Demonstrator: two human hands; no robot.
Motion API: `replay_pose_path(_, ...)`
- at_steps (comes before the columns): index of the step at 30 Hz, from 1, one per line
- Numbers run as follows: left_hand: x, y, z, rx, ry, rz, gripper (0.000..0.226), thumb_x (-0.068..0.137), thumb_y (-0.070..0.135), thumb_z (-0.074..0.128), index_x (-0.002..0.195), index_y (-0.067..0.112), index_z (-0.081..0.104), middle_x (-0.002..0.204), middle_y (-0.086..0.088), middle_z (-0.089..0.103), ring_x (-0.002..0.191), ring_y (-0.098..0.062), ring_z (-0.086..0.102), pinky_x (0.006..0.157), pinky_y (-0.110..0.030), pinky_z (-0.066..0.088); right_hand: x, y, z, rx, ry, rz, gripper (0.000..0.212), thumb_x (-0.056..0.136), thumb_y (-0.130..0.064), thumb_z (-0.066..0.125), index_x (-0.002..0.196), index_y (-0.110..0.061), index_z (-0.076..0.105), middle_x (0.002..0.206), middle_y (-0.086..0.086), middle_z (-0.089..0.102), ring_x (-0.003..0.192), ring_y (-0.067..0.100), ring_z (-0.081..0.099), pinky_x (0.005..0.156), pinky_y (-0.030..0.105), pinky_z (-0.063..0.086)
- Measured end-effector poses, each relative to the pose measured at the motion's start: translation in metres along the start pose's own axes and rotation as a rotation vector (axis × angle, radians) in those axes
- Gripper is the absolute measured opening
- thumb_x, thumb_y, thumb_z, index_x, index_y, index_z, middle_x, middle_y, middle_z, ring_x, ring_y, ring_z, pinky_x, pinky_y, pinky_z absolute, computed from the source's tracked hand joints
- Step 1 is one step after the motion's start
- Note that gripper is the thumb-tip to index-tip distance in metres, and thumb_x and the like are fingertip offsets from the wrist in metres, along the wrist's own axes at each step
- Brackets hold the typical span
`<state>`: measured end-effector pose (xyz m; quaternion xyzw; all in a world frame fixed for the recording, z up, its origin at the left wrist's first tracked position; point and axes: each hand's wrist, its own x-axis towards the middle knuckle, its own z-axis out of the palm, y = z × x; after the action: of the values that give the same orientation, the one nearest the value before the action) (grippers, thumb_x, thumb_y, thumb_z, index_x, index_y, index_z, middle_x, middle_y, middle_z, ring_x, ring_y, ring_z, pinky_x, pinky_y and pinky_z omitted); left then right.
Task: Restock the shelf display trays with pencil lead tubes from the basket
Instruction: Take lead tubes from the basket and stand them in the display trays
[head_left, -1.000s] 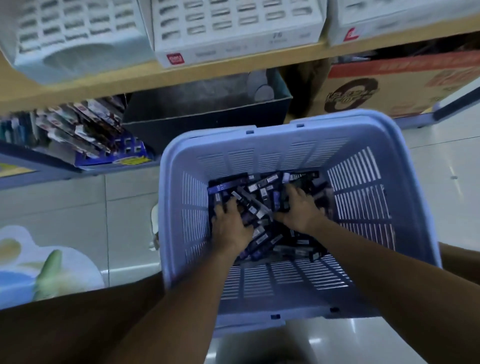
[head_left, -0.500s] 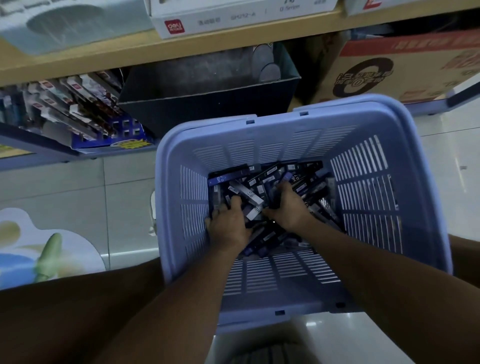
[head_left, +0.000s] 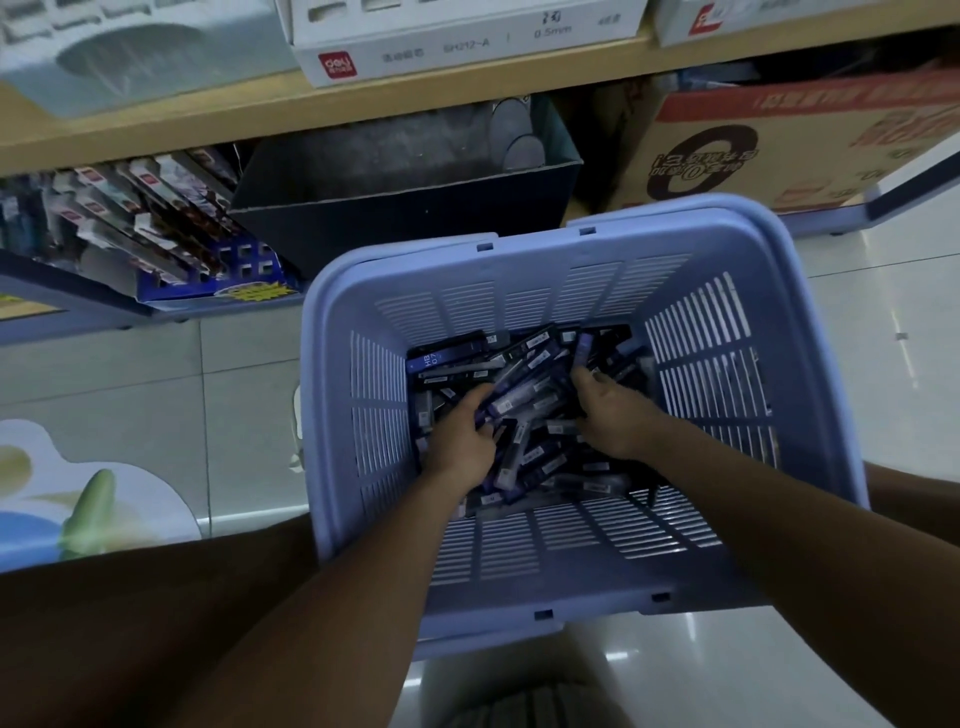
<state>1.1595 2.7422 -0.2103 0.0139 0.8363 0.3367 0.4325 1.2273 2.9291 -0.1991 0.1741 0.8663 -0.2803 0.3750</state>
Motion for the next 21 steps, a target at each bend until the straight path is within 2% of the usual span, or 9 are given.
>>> replay_pose_path(4, -0.004, 0.0, -0.004, -0.213, -0.031, -0.062, 0.049, 0.097, 0.015, 0.054, 0.139, 0.037, 0.042, 0.143, 0.002, 0.044, 0.116, -0.013, 0.047, 0.091, -0.023, 0.042, -0.01, -0.006, 0.009, -0.187, -0.086, -0.022, 0.048, 0.098, -0.027, 0.047, 0.135, -0.007, 0.026, 0.121, 0.019, 0.057, 0.105, 0.035, 0.058, 0.087, 0.043, 0.049)
replay_pose_path(7, -0.008, 0.001, -0.005, -0.281, -0.063, -0.056, 0.069, 0.085, 0.037, 0.07, 0.144, 0.039, 0.033, 0.146, 0.004, 0.04, 0.13, -0.016, 0.042, 0.108, -0.034, 0.039, -0.014, -0.01, 0.012, -0.387, -0.146, 0.01, 0.053, 0.098, -0.031, 0.044, 0.14, -0.005, 0.024, 0.128, 0.015, 0.059, 0.116, 0.032, 0.056, 0.101, 0.05, 0.035)
replay_pose_path(9, -0.011, 0.006, -0.006, -0.274, -0.073, -0.035, 0.084, 0.077, 0.044, 0.075, 0.146, 0.04, 0.029, 0.145, 0.006, 0.04, 0.132, -0.015, 0.039, 0.109, -0.035, 0.037, -0.016, -0.012, 0.009, -0.406, -0.159, 0.046, 0.053, 0.099, -0.034, 0.042, 0.141, -0.006, 0.026, 0.131, 0.013, 0.059, 0.122, 0.031, 0.053, 0.108, 0.054, 0.024)
replay_pose_path(11, -0.013, 0.01, -0.006, -0.311, -0.084, -0.026, 0.088, 0.075, 0.043, 0.077, 0.147, 0.041, 0.026, 0.138, 0.009, 0.042, 0.128, -0.012, 0.041, 0.107, -0.033, 0.039, -0.015, -0.011, 0.002, -0.318, -0.135, 0.076, 0.055, 0.098, -0.037, 0.043, 0.142, -0.009, 0.027, 0.136, 0.012, 0.056, 0.126, 0.031, 0.05, 0.109, 0.054, 0.022)
replay_pose_path(12, -0.013, 0.012, -0.006, -0.351, -0.087, -0.034, 0.086, 0.076, 0.043, 0.076, 0.146, 0.042, 0.026, 0.133, 0.01, 0.044, 0.122, -0.012, 0.046, 0.101, -0.033, 0.044, -0.014, -0.01, -0.002, -0.24, -0.106, 0.094, 0.054, 0.098, -0.038, 0.043, 0.141, -0.01, 0.029, 0.138, 0.013, 0.054, 0.126, 0.032, 0.049, 0.107, 0.053, 0.025)
replay_pose_path(14, -0.014, 0.019, -0.01, -0.476, -0.096, -0.08, 0.07, 0.081, 0.043, 0.071, 0.141, 0.041, 0.035, 0.119, 0.002, 0.061, 0.093, -0.013, 0.063, 0.073, -0.028, 0.055, -0.014, -0.009, -0.014, 0.017, -0.038, 0.132, 0.048, 0.098, -0.04, 0.045, 0.135, -0.011, 0.036, 0.131, 0.014, 0.055, 0.118, 0.032, 0.052, 0.101, 0.046, 0.037)
replay_pose_path(16, -0.017, 0.03, -0.016, -0.627, -0.083, -0.134, 0.048, 0.086, 0.041, 0.066, 0.13, 0.027, 0.052, 0.081, -0.005, 0.068, 0.058, -0.013, 0.058, 0.051, -0.024, 0.047, -0.018, -0.015, -0.024, 0.408, 0.027, 0.118, 0.032, 0.099, -0.035, 0.05, 0.121, -0.012, 0.046, 0.102, 0.007, 0.059, 0.09, 0.024, 0.055, 0.08, 0.034, 0.043)
replay_pose_path(18, -0.02, 0.048, -0.023, -0.771, -0.061, -0.151, 0.043, 0.085, 0.043, 0.066, 0.117, 0.015, 0.062, 0.062, -0.001, 0.057, 0.049, -0.012, 0.048, 0.048, -0.024, 0.041, -0.027, -0.028, -0.032, 0.83, 0.063, 0.13, 0.011, 0.097, -0.024, 0.057, 0.1, -0.014, 0.053, 0.073, 0.002, 0.051, 0.064, 0.016, 0.047, 0.068, 0.031, 0.044)
replay_pose_path(21, -0.03, 0.08, -0.033, -0.93, 0.008, -0.106, 0.03, 0.085, 0.039, 0.068, 0.098, 0.012, 0.061, 0.055, 0.003, 0.049, 0.044, -0.009, 0.044, 0.046, -0.022, 0.039, -0.049, -0.056, -0.039, 1.275, 0.006, 0.194, 0.022, 0.093, -0.03, 0.065, 0.089, -0.011, 0.056, 0.063, 0.004, 0.049, 0.055, 0.017, 0.05, 0.069, 0.036, 0.056)
